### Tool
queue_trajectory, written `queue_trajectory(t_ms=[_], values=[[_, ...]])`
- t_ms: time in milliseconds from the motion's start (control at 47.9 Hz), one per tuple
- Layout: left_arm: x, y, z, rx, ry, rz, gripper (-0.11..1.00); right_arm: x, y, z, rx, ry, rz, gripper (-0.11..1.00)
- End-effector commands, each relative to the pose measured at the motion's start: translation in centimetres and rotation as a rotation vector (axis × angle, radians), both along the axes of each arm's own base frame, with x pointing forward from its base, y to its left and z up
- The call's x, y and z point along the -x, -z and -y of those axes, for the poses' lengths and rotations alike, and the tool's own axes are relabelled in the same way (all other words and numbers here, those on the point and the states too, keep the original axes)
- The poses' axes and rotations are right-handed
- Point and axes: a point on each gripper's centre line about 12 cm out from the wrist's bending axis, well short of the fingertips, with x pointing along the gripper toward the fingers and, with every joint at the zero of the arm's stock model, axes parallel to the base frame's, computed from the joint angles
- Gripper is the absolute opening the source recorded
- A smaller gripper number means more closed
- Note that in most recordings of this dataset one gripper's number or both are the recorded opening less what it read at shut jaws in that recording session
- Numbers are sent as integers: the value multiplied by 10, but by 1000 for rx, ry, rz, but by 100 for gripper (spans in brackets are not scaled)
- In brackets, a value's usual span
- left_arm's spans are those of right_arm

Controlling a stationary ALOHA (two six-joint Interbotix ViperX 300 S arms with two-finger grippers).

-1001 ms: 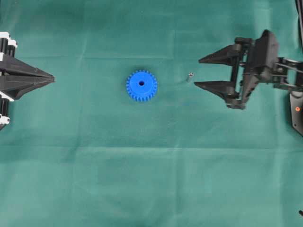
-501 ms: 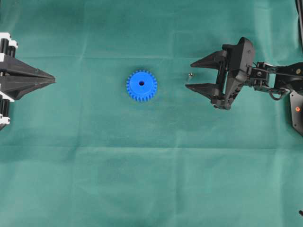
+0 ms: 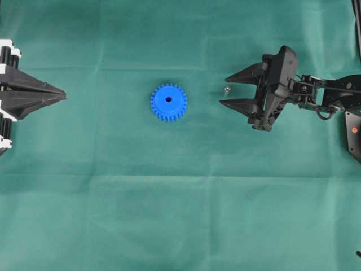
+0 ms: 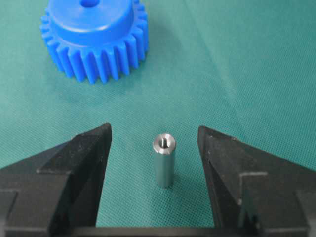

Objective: Insert the shaft placed at a random location into the center hole of the medium gear at another random location.
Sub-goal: 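Lower the right gripper and close it around the silver shaft, then lift the shaft and carry it left over the blue gear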

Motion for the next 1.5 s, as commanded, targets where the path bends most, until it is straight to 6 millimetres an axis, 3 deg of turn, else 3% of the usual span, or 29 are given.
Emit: queue_trajectory(t_ms=[0,83,271,647,1085,1481], values=[[-2,-7,0,-2,-1,17,0,-6,-8,3,3,13,43,67],[-2,-7,0,-2,-1,15,0,-5,-8,3,4,11,45,59],[-2,-7,0,-2,-1,15,0,-5,-7,3,7,8,43,14],[-2,-6,0,-2,-1,9,0,-7,-9,3,6,7,49,13],[-2,-6,0,0,-1,11,0,-10,-64,1,-14,-2,55,13],[-2,-6,0,0,-1,9,0,-11,-71,0,-18,-7,53,13]])
